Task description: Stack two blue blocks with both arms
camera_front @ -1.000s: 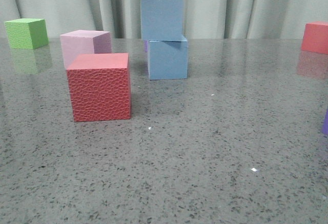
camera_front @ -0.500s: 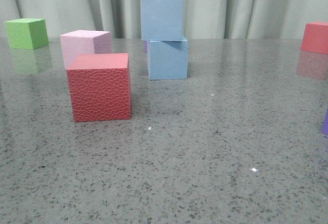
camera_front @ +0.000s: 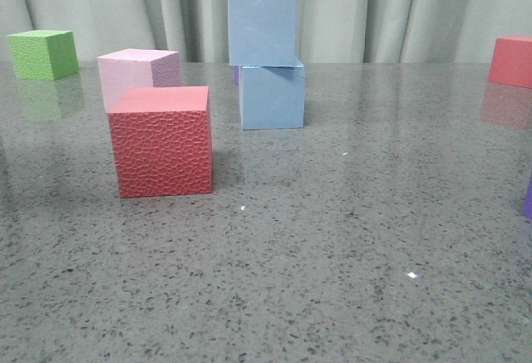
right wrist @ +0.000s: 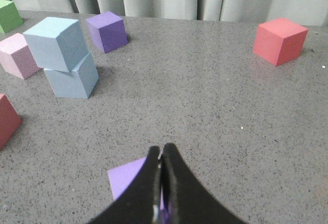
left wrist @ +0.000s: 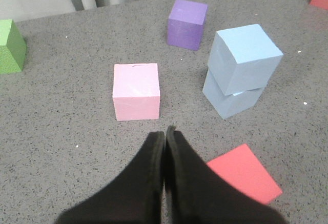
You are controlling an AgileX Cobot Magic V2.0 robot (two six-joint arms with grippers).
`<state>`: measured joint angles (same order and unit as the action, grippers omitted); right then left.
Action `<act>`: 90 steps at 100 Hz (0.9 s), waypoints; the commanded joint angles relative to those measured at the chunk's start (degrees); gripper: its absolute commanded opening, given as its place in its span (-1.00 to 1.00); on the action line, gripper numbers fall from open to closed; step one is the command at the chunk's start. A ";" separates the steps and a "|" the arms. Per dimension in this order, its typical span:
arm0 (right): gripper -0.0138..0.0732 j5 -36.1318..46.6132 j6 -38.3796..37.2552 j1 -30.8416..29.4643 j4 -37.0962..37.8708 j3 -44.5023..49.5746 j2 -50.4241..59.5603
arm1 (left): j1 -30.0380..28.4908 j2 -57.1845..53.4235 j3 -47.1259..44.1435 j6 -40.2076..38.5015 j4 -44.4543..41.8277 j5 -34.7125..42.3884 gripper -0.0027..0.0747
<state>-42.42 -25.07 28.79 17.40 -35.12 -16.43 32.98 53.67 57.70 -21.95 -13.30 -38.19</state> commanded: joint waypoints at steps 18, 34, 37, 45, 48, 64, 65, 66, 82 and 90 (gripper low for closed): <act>-0.83 8.47 0.04 -0.44 3.29 3.80 6.03 | 0.58 -12.68 -12.69 -0.05 -1.06 11.88 -0.98; -0.83 12.66 0.04 -0.44 3.82 4.94 7.96 | 0.58 -18.97 -18.16 -0.05 -1.06 13.77 -0.98; -0.84 12.85 0.04 -0.44 3.82 4.94 7.96 | 0.58 -19.78 -18.59 -0.05 -1.06 13.77 -0.98; -0.84 13.03 0.04 -0.44 3.82 4.94 7.96 | 0.58 -21.46 -18.96 -0.05 -0.95 13.23 -0.98; -0.84 13.03 0.04 -0.44 3.82 4.94 7.96 | 0.58 -21.77 -18.96 -0.05 -0.95 13.38 -0.98; -0.84 12.98 0.04 -0.44 3.82 4.94 7.96 | 0.58 -21.75 -18.96 -0.05 -0.95 13.46 -0.98; -0.84 12.98 0.04 -0.44 3.82 4.94 7.96 | 0.58 -21.75 -18.96 -0.05 -0.95 13.46 -0.98; -0.84 12.91 0.04 -0.44 3.82 4.94 7.96 | 0.58 -21.75 -18.96 -0.05 -0.95 13.46 -0.98; -0.84 12.81 0.04 -0.44 3.82 4.94 7.96 | 0.58 -21.75 -18.96 -0.05 -0.95 13.46 -0.98; -0.84 12.81 0.04 -0.44 3.82 4.94 7.96 | 0.58 -21.75 -18.96 -0.05 -0.95 13.46 -0.98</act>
<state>-34.12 -25.07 28.79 19.46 -29.03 -7.90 32.98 31.71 37.11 -21.95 -13.71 -29.44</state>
